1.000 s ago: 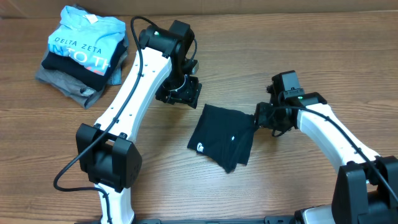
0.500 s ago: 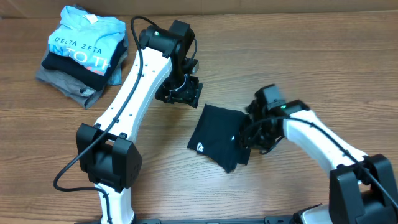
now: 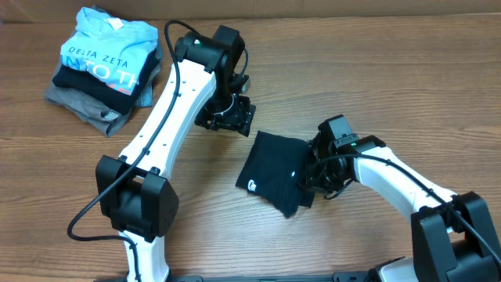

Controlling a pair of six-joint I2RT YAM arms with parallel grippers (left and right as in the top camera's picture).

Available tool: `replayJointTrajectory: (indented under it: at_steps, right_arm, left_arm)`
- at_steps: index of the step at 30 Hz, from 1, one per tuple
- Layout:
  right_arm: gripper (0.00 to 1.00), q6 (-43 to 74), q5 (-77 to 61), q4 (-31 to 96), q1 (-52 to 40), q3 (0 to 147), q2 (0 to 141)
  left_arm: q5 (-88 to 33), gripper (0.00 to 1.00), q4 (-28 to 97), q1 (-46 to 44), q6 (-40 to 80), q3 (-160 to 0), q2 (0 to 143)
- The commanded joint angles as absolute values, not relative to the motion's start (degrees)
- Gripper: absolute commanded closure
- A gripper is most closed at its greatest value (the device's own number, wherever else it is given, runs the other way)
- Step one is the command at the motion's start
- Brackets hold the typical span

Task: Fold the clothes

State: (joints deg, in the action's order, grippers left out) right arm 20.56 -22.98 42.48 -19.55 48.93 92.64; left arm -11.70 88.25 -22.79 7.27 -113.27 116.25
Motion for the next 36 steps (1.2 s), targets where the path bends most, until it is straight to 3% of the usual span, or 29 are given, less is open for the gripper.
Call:
replayJointTrajectory:
  at_steps: [1,4,15,17,18,20,24,30,36]
  right_arm:
    - [0.85,17.8,-24.1,41.6,-19.7,49.3,92.6]
    - [0.96,14.9,-22.7,43.5,-18.9,51.6,92.4]
    - [0.95,14.8,-5.5,54.2,-17.2,59.3,90.9]
    - [0.82,15.0,-5.1,54.5,-16.9,59.3,90.9]
    - [0.66,15.0,-5.0,54.6,-16.8,59.3,90.9]
    - [0.54,15.0,-4.9,55.0,-16.4,59.3,90.9]
    - [0.47,18.0,-3.6,56.7,-14.2,59.2,90.9]
    - [0.47,17.5,-10.7,57.4,-9.4,59.2,90.9]
    - [0.46,12.9,-26.0,55.0,-7.6,59.2,90.9]
  left_arm:
    - [-11.4,0.24,88.2,-23.2,6.3,-113.2,115.0]
    - [-11.4,0.23,88.2,-23.2,6.1,-113.2,115.0]
    - [-11.4,0.21,87.1,-23.2,5.9,-113.2,115.0]
    - [-11.4,0.2,87.1,-23.2,5.9,-113.2,115.0]
    - [-11.4,0.2,87.1,-23.2,5.9,-113.2,115.0]
    - [-11.4,0.2,87.1,-23.2,5.9,-113.2,115.0]
    - [-11.4,0.18,87.8,-23.2,5.9,-113.2,115.0]
    - [-14.1,0.12,85.8,-23.5,6.0,-109.9,115.1]
    - [-23.2,0.01,72.7,-25.7,6.1,-95.5,115.1]
